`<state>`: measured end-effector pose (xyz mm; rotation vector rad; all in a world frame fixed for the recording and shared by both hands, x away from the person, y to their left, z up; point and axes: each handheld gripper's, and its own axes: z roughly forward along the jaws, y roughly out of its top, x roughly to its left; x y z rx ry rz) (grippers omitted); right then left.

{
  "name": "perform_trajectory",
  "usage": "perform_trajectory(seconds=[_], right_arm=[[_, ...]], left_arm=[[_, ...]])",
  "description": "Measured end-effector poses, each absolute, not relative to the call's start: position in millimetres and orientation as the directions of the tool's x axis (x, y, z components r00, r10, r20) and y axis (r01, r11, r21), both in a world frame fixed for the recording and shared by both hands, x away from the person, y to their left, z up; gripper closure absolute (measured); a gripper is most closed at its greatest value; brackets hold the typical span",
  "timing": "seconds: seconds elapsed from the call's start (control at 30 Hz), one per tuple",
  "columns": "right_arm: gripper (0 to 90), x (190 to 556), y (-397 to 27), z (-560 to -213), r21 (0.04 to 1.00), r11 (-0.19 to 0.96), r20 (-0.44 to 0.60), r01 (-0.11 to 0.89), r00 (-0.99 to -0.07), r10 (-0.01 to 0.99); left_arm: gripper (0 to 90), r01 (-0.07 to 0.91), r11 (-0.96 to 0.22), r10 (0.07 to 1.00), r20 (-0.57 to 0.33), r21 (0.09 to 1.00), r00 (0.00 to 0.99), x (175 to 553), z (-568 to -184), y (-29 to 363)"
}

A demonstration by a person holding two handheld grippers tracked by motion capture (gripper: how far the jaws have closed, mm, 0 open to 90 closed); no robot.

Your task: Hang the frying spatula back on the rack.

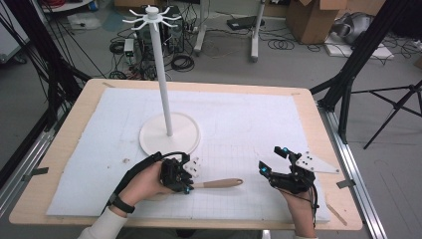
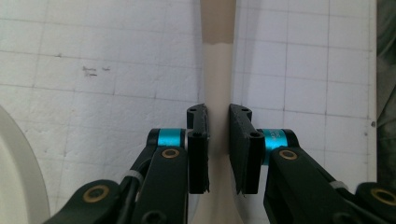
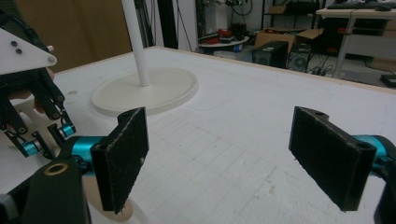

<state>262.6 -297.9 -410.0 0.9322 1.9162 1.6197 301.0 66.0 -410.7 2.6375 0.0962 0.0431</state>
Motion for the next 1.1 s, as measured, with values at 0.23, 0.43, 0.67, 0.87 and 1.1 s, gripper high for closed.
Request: perform_trajectory(seconds=[0.23, 0.43, 0.67, 0.87, 1.1], right_arm=[[19.0, 261.7, -296.3, -409.1, 0.978, 0.070, 0.080, 0.197, -0.663, 0.745], [19.9, 257.7, -295.7, -404.6, 0.985, 0.034, 0.087, 0.167, -0.664, 0.743], [20.1, 251.5, -286.6, -396.1, 0.989, -0.023, 0.117, 0.145, -0.687, 0.717], [20.1, 247.8, -271.6, -390.4, 0.990, -0.029, 0.122, 0.140, -0.716, 0.687], [20.1, 245.1, -255.5, -386.9, 0.989, -0.060, 0.141, 0.136, -0.739, 0.659]], left_arm=[[77.9, 0.074, -0.797, 0.138, 0.062, 0.599, 0.988, 296.1, -394.2, 83.6], [77.9, 0.089, -0.717, 0.231, 0.115, 0.692, 0.966, 289.6, -378.0, 95.9], [77.9, 0.095, -0.610, 0.366, 0.173, 0.787, 0.914, 277.9, -367.1, 106.9], [77.9, 0.056, -0.560, 0.389, 0.203, 0.826, 0.899, 271.9, -362.0, 111.3], [77.9, 0.013, -0.440, 0.453, 0.210, 0.898, 0.867, 261.8, -355.3, 114.1]])
